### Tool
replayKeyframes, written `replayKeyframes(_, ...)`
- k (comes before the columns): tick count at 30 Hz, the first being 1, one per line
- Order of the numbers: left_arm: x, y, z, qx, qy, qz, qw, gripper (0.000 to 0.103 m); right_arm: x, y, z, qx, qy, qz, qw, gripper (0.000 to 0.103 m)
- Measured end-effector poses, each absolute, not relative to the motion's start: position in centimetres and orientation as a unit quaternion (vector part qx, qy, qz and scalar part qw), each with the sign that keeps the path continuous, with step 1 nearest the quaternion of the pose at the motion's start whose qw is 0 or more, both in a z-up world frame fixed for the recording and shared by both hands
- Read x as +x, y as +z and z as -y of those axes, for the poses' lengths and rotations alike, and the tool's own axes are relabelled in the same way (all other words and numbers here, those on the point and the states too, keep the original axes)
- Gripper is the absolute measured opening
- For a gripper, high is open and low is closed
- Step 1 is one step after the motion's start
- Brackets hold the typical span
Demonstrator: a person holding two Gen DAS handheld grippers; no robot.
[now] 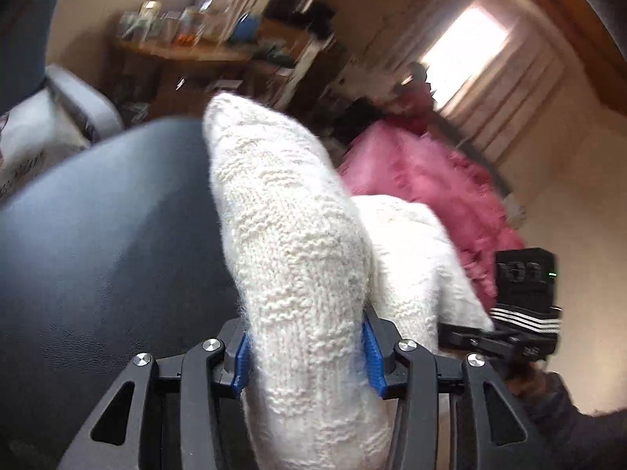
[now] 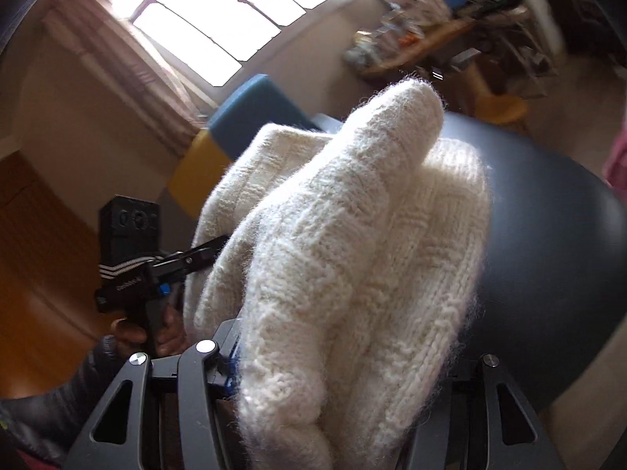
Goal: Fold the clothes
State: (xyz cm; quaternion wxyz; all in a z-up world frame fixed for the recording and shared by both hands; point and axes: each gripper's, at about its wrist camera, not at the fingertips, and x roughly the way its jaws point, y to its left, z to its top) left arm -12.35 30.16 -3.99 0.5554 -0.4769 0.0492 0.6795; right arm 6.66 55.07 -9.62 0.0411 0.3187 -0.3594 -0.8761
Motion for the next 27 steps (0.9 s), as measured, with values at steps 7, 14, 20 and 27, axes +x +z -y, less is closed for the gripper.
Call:
replayKeyframes(7,-14.2,-8.4,-32.1,-0.528,0.676,-0.06,0.511,0.051,8.4,-15.2,-60.6,0.301,-0.852,0.427,0.025,0.055)
replayKeyframes(14,-14.9,-7.9,-30.7,-0.539,0.679,-0.043,0.497,0.053,8.8,-14.7,-61.4,0.306,-0.851,0.427,0.024,0.064)
replayKeyframes(20,-14.0,-5.7,-28.4,-0.502,0.728,-0.061,0.463,0.053,11.9,-11.1,-60.7,0.285,-0.869,0.403,-0.01,0.068)
replayKeyframes(27,-10.5,-4.5,-27.4,-0.461,0.756,-0.07,0.46,0.051,13.8,-3.5,-56.7,0.26,-0.929,0.264,0.008,0.068)
